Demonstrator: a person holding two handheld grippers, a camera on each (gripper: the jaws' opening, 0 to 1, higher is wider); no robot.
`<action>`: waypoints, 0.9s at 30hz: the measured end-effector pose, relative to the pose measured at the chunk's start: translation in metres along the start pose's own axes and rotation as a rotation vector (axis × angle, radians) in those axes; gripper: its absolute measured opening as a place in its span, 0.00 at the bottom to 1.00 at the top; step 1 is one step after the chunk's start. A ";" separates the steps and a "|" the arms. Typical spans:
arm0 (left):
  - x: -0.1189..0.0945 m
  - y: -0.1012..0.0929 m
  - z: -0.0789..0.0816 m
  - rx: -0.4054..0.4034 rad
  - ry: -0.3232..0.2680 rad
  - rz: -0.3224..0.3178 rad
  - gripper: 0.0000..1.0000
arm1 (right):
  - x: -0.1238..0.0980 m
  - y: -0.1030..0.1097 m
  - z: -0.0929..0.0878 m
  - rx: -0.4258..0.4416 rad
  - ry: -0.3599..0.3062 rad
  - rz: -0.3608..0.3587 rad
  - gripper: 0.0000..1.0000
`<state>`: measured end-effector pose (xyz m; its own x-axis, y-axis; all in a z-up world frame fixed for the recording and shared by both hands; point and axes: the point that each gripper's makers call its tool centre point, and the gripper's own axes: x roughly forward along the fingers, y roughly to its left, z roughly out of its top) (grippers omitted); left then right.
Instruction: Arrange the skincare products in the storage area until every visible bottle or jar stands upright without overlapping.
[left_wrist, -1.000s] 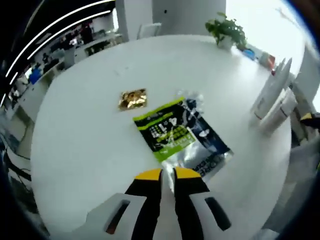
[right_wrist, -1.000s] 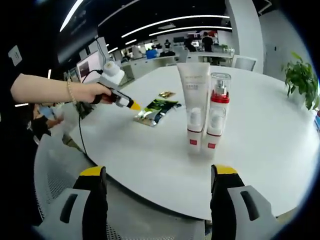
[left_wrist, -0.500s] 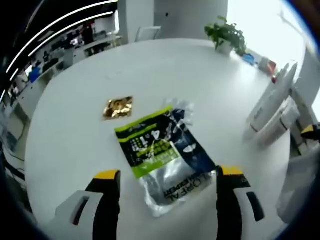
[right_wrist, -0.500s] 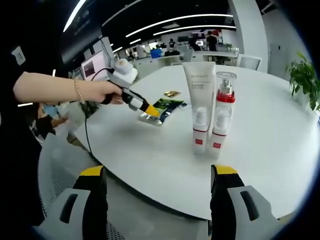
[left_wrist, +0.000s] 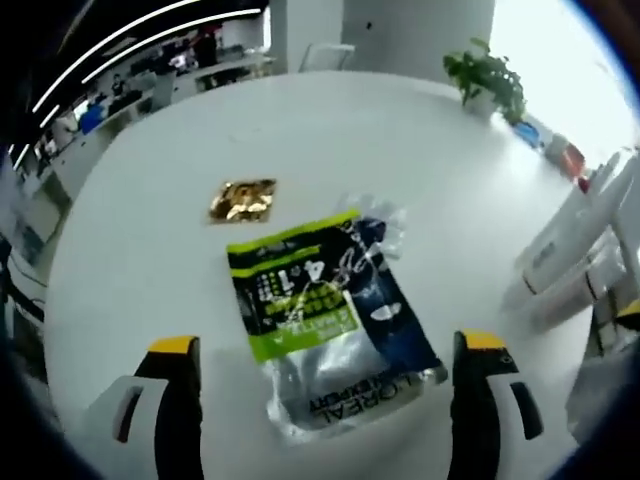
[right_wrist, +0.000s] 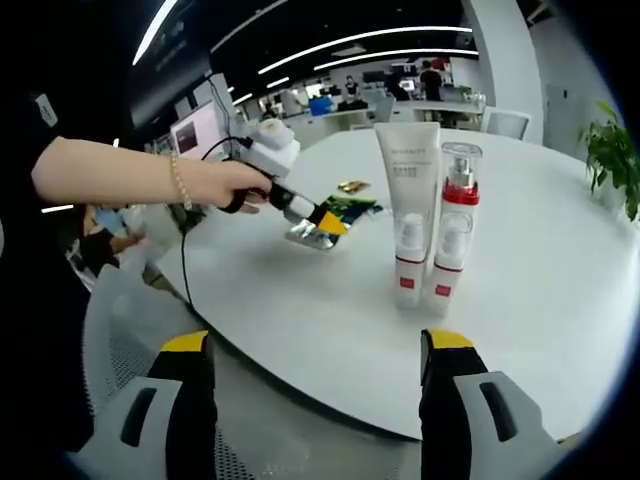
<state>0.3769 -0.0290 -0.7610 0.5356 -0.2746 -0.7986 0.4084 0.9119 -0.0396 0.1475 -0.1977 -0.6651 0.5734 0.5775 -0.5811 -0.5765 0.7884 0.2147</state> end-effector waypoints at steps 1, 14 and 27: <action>0.001 0.002 0.000 -0.015 0.005 0.007 0.99 | 0.000 0.000 0.000 0.000 0.000 0.001 0.84; 0.011 0.000 0.004 -0.111 0.027 0.133 0.99 | -0.001 0.000 0.000 0.011 -0.001 0.007 0.84; 0.015 -0.001 0.001 -0.085 0.045 0.128 0.85 | 0.000 -0.001 -0.002 0.011 0.008 0.004 0.83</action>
<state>0.3852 -0.0341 -0.7724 0.5450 -0.1420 -0.8263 0.2734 0.9618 0.0151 0.1467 -0.1991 -0.6669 0.5664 0.5788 -0.5867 -0.5719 0.7886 0.2258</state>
